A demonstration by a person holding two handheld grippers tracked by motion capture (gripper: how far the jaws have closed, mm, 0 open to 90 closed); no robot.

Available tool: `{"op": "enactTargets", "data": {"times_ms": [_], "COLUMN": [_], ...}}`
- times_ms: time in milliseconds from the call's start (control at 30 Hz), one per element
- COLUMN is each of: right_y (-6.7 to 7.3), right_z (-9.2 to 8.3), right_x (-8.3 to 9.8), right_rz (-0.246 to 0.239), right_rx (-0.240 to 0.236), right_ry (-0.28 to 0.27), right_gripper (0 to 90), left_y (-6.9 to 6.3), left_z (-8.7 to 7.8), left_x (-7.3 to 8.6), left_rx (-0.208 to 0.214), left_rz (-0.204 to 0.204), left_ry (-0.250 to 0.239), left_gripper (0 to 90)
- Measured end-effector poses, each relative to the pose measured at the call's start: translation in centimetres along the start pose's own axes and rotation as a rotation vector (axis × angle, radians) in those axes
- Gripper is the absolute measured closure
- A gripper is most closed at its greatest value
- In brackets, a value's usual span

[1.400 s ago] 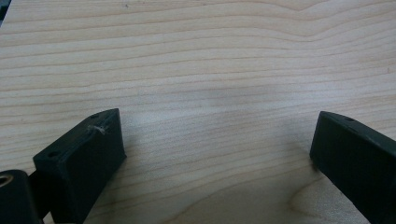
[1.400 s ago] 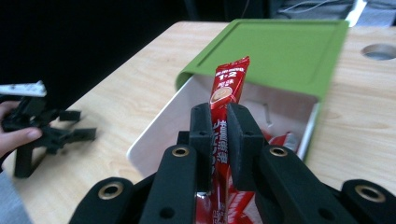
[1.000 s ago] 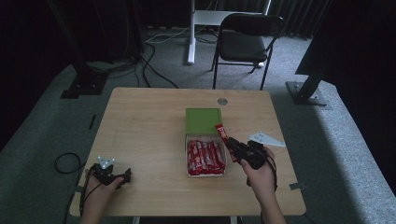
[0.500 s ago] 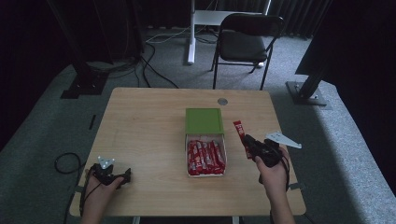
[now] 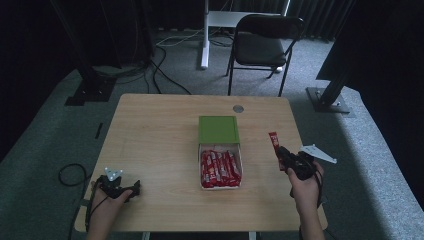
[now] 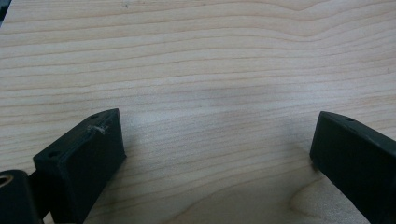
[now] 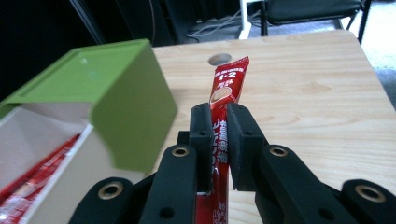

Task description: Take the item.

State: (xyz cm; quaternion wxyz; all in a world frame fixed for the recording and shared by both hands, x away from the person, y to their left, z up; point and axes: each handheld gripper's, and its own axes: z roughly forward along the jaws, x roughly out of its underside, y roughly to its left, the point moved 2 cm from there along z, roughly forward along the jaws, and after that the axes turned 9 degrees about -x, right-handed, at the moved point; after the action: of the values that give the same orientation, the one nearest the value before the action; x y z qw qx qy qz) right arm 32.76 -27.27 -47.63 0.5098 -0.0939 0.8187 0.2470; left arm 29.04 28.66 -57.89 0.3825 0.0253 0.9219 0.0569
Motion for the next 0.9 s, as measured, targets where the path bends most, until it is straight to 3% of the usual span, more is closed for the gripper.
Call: {"op": "enactTargets", "data": {"times_ms": [900], "right_y": [-6.0], "right_z": [2.1], "right_x": [4.4], "right_rz": [0.092], "right_rx": [0.126], "right_ry": [0.058], "right_gripper": [81.5], "left_y": [0.0], "left_z": [0.0], "left_x": [0.0], "left_rx": [0.0], "left_rz": [0.0], "left_ry": [0.001], "left_gripper": [3.6]}}
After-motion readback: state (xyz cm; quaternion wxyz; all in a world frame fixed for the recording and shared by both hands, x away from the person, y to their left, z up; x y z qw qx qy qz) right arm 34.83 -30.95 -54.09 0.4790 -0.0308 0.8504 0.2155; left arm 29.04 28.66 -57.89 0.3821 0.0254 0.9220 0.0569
